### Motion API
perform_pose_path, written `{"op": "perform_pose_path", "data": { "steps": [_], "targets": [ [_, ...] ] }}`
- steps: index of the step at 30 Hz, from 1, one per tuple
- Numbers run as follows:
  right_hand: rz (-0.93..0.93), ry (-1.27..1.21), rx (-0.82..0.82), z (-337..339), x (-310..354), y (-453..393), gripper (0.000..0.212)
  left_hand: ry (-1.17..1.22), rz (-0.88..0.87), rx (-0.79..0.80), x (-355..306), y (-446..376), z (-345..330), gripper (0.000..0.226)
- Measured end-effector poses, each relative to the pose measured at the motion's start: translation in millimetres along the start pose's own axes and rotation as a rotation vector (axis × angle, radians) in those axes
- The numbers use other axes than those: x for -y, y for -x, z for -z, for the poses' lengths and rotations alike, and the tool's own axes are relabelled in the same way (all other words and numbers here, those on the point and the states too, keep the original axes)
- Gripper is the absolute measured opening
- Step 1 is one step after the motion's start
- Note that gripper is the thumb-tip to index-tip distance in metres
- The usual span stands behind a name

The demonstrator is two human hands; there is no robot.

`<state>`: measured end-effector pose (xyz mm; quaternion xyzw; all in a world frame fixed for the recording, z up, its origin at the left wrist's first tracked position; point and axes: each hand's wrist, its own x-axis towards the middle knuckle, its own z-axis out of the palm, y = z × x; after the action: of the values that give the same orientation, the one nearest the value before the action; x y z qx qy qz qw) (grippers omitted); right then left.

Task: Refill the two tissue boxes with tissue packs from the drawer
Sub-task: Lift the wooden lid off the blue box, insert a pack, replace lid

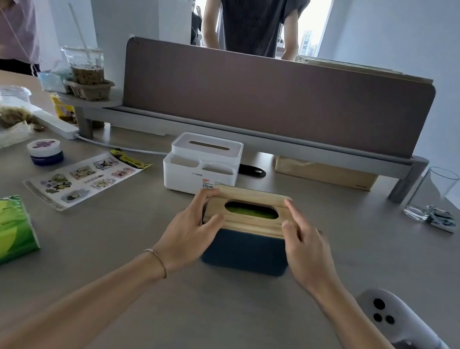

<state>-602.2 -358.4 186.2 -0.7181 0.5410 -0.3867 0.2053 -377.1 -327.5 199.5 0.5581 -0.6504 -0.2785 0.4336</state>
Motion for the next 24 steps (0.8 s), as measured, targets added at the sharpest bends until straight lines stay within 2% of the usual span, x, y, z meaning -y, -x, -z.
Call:
{"op": "perform_pose_path", "data": {
  "steps": [4, 8, 12, 16, 18, 24],
  "targets": [
    [-0.098, -0.181, -0.035, 5.2, 9.5, 3.5, 0.054, 0.174, 0.026, -0.118, -6.7, 1.0, -22.0, 0.046],
    [-0.148, -0.192, -0.134, 25.9, 13.7, -18.8, 0.061, 0.149, -0.016, -0.172, -26.7, -29.6, -47.3, 0.05],
    [-0.206, -0.228, -0.163, 53.8, -3.5, -60.8, 0.056, 0.148, -0.007, -0.122, -46.3, -78.3, -73.6, 0.05],
    [-0.341, -0.353, -0.198, 67.9, -40.8, -104.2, 0.064, 0.104, 0.044, -0.063, -45.6, -125.0, -105.2, 0.05],
    [-0.386, -0.392, -0.218, 73.9, -56.7, -120.6, 0.059, 0.101, 0.069, -0.046, -40.1, -143.9, -123.5, 0.05],
    [-0.44, -0.388, -0.247, 91.5, -106.2, -157.6, 0.02, 0.101, 0.076, -0.046, -37.1, -189.3, -175.0, 0.051]
  ]
}}
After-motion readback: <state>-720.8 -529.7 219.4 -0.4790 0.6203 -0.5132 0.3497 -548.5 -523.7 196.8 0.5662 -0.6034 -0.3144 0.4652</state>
